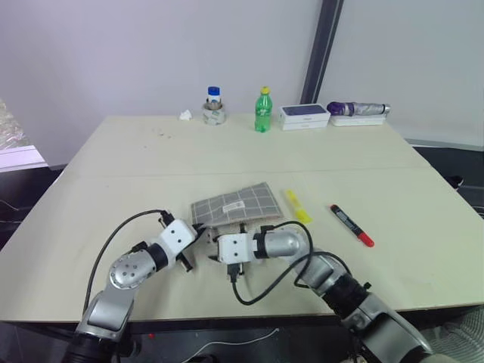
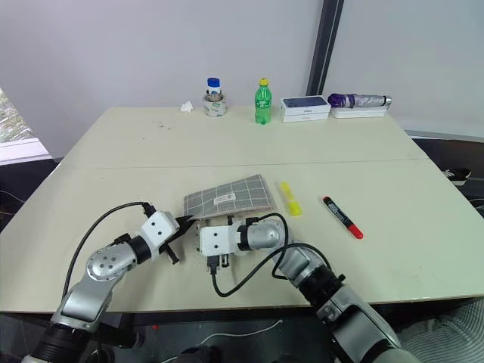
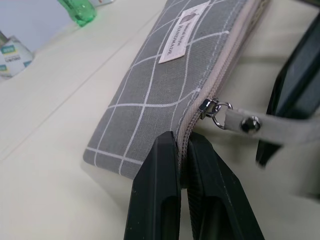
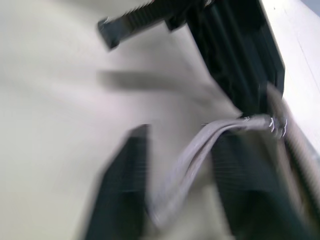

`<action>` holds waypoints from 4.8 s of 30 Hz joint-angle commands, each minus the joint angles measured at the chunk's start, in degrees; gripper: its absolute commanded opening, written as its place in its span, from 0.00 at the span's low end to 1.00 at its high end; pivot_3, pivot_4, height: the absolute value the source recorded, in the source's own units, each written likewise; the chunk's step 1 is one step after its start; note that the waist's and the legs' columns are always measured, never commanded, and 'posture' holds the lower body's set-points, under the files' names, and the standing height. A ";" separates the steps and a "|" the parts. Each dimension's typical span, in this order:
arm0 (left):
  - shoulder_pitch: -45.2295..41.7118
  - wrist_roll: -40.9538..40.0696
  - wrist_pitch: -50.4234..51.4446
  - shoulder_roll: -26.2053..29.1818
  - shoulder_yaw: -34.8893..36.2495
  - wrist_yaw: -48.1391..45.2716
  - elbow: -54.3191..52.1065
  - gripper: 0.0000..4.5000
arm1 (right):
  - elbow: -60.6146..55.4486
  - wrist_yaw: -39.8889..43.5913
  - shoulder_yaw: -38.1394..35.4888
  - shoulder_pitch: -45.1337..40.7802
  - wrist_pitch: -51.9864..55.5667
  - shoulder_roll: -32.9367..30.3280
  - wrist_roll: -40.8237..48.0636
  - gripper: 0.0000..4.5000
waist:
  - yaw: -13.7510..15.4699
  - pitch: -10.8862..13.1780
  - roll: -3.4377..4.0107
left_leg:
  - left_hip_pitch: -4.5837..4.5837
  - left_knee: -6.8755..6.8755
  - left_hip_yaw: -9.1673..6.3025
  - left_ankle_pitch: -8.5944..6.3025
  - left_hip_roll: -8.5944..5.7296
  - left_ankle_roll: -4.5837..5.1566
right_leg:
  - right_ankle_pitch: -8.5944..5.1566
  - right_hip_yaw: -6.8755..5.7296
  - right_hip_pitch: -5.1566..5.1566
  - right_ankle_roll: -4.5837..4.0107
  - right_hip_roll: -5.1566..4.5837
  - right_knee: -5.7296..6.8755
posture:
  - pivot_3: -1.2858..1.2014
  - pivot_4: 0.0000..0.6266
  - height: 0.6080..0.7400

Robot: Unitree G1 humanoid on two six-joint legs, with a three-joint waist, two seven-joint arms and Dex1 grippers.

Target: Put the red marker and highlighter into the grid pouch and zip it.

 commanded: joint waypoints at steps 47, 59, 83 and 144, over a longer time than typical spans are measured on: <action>-0.06 6.98 -10.20 2.31 2.15 9.79 4.82 0.00 | -11.50 -27.96 -31.82 8.00 47.42 0.53 19.67 0.20 | -0.04 0.03 -0.05 | 0.01 -0.27 0.04 0.01 -0.02 -0.01 | 0.00 0.00 -0.01 -0.01 -0.06 -0.14 | 0.52 0.24 1.00; -0.95 5.13 -9.11 1.35 1.94 8.28 5.08 0.00 | -20.22 -9.17 -28.46 18.56 16.09 -5.00 23.55 0.20 | -0.01 0.03 -0.05 | 0.00 -0.30 0.06 0.00 -0.02 0.00 | 0.00 0.00 -0.04 0.00 -0.06 -0.16 | 0.52 0.24 1.00; -3.75 3.75 -3.88 1.08 0.58 3.97 -0.39 0.00 | -10.32 -1.85 -24.23 18.12 -0.07 -9.84 19.45 0.20 | 0.13 0.05 -0.08 | 0.04 -0.19 0.02 0.02 -0.02 -0.03 | 0.00 -0.03 0.08 0.00 -0.02 -0.18 | 0.52 0.24 1.00; -4.71 4.99 -10.08 4.18 -1.16 2.11 3.22 0.00 | -20.09 1.39 -20.53 13.12 2.57 -11.89 17.68 0.99 | 0.15 0.05 -0.07 | 0.02 -0.07 -0.03 0.02 0.00 -0.03 | 0.00 -0.06 0.11 0.00 -0.01 -0.13 | 0.52 0.24 1.00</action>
